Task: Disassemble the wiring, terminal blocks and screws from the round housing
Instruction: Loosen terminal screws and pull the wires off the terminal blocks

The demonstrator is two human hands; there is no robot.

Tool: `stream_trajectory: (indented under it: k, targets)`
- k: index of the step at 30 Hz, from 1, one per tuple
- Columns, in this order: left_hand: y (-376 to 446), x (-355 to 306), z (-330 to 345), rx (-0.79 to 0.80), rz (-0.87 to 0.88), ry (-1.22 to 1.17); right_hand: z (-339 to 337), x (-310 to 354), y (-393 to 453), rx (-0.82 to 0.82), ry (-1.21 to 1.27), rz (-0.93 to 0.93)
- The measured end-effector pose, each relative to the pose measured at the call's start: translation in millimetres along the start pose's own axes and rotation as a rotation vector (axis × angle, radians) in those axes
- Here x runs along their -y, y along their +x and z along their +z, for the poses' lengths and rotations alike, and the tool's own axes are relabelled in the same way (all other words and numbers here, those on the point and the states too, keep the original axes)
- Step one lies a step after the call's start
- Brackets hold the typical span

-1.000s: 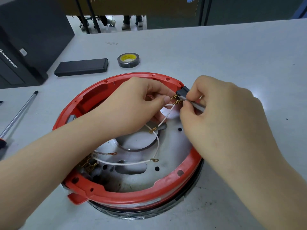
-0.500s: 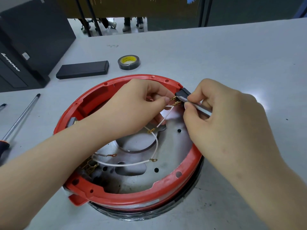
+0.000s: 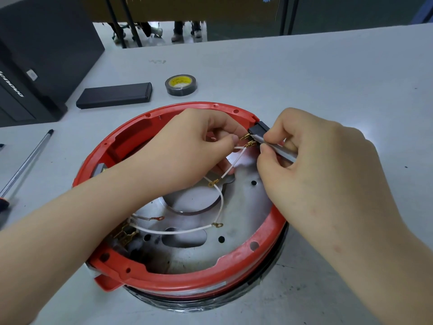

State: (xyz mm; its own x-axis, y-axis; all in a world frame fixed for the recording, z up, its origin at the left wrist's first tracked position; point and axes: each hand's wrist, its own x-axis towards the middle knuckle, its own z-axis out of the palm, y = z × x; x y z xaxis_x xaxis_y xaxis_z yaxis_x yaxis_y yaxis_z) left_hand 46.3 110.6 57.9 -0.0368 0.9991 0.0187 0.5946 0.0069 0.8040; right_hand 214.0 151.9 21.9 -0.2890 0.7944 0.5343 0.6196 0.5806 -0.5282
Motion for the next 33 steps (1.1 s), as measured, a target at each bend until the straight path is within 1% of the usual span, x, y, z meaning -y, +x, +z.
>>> stream_trajectory:
  k: [5,10,12,17,20,24,26,29,33]
  targets:
    - [-1,-1,0,-0.005,0.018,0.041,10,-5,0,-0.076,-0.006,-0.013]
    - [-3,-1,0,0.004,0.015,0.025,8,-5,0,-0.075,-0.064,-0.004]
    - [-4,-2,1,0.025,-0.001,-0.022,4,-2,0,-0.072,-0.031,0.008]
    - [-4,-1,1,0.050,-0.015,-0.050,-10,9,-1,0.011,0.024,0.048]
    - [-3,-1,1,0.025,-0.006,-0.032,-21,16,1,0.090,0.102,0.099]
    - [-1,-3,3,-0.015,0.036,0.045,-25,20,2,0.176,0.033,0.101]
    - [1,-3,2,-0.036,0.015,0.029,-26,22,0,0.179,0.007,0.097]
    - [2,-3,1,-0.037,-0.029,-0.010,-30,22,-4,0.148,0.087,0.137]
    - [2,-2,2,-0.054,0.002,0.030,-33,21,0,0.143,0.142,0.162]
